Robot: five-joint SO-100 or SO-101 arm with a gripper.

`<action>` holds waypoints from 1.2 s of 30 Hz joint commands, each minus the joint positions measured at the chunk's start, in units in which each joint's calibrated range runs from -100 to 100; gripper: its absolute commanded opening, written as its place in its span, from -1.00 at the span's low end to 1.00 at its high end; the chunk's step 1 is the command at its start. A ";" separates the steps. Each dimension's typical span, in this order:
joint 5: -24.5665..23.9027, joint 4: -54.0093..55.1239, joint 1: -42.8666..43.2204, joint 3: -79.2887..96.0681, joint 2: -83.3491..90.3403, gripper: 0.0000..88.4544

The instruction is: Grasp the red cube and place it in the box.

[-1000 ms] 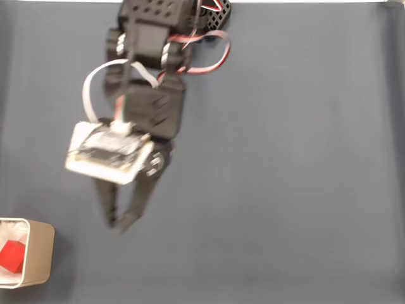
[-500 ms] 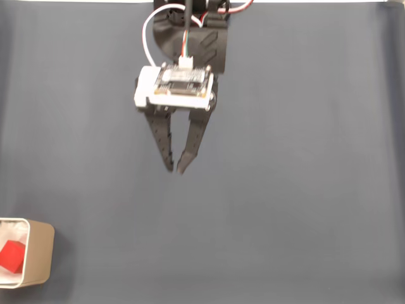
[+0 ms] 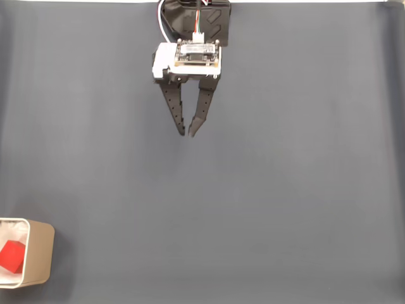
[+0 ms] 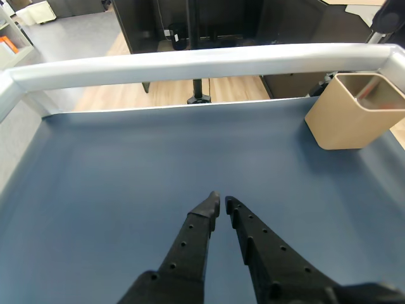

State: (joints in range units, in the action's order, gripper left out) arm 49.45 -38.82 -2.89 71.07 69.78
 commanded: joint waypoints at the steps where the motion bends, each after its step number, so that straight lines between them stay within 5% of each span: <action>1: 0.20 -0.36 0.83 4.57 6.82 -1.00; 36: 0.15 -28.23 4.24 28.57 30.05 -1.00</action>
State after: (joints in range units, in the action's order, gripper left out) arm 49.30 -64.44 0.45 98.82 99.22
